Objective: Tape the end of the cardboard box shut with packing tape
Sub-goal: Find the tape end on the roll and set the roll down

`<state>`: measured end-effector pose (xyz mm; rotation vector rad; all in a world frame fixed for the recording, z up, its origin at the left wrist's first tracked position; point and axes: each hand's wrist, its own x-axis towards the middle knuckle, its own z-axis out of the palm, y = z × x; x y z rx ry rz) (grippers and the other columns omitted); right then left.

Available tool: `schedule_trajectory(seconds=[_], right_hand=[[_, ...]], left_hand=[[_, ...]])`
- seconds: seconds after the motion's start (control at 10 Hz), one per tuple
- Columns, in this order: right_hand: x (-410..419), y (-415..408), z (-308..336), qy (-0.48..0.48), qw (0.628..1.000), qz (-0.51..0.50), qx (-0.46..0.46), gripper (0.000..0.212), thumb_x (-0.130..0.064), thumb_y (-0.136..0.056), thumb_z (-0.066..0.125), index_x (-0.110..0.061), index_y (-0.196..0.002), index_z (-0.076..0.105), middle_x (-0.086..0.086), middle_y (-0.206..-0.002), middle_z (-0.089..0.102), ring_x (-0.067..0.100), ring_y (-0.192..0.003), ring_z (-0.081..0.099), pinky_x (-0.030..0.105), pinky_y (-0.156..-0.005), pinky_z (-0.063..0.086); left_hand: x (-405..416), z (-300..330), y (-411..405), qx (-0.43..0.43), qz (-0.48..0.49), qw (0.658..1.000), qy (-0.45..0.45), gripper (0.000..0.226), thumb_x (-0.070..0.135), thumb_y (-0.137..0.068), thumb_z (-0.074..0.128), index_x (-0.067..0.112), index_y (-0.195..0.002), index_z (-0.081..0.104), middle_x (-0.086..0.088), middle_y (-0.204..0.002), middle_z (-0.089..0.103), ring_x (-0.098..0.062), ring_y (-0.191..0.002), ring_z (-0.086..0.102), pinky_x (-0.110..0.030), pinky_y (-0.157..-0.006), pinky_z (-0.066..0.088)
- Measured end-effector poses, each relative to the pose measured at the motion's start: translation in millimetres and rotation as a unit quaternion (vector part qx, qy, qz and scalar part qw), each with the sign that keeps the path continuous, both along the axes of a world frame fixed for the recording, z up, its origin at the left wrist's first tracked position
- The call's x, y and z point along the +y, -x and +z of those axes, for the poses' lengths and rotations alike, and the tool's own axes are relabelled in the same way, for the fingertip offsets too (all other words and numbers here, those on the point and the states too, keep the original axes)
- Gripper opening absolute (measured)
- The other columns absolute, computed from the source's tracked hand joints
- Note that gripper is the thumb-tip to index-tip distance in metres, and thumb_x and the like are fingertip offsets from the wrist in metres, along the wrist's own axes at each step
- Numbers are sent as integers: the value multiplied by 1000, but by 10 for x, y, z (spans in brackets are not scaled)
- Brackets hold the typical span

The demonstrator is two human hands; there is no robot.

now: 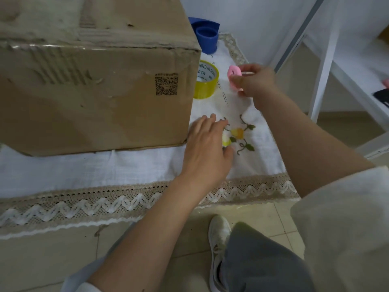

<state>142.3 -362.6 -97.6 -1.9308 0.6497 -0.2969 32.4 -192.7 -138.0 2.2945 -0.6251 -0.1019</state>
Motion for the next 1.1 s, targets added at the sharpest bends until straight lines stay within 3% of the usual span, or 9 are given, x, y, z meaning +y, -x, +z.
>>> schedule_trajectory(seconds=[0.1,0.2,0.3,0.4,0.7,1.1], right_hand=[[-5,-204,-44,43,999,-17,16,28,-33,-81,81,-24,-105,68,-2,-102,68,17,-94,69,34,-85,60],[-2,-330,-119,48,999,-23,10,29,-32,-80,82,-23,-103,68,-4,-91,67,17,-90,69,39,-88,60],[5,-378,-185,66,997,-27,12,33,-23,-80,82,-20,-110,68,-4,-91,66,15,-91,66,36,-94,57],[-13,-380,-217,103,994,-22,25,36,-15,-82,80,-19,-115,68,2,-110,69,15,-103,66,33,-100,54],[-21,-390,-270,138,990,-18,37,39,-14,-89,72,-16,-127,62,4,-137,58,18,-125,55,32,-112,43],[-10,-196,-214,112,993,-47,2,39,-20,-90,72,-16,-127,59,1,-126,61,14,-113,59,28,-104,48]], left_hand=[[3,-3,-20,-4,-1,1000,-4,55,25,-98,58,15,-149,40,-7,-161,30,-21,-152,16,-30,-124,7],[-2,-9,-27,-8,-1,1000,-5,53,26,-97,59,16,-147,43,-7,-159,33,-22,-151,18,-28,-123,6],[-16,-21,-35,-11,1,1000,-15,52,28,-97,59,19,-146,43,-5,-159,33,-22,-151,17,-29,-122,5],[-26,-26,-27,-10,2,1000,-17,52,29,-97,59,20,-146,44,-6,-159,33,-22,-152,16,-32,-124,7],[-36,-43,-31,-13,2,1000,-24,53,31,-97,59,21,-146,44,-6,-160,31,-24,-152,15,-35,-125,8],[-44,-51,-13,-21,6,1000,-22,51,28,-97,58,21,-146,44,-6,-160,32,-23,-152,17,-35,-125,9]])
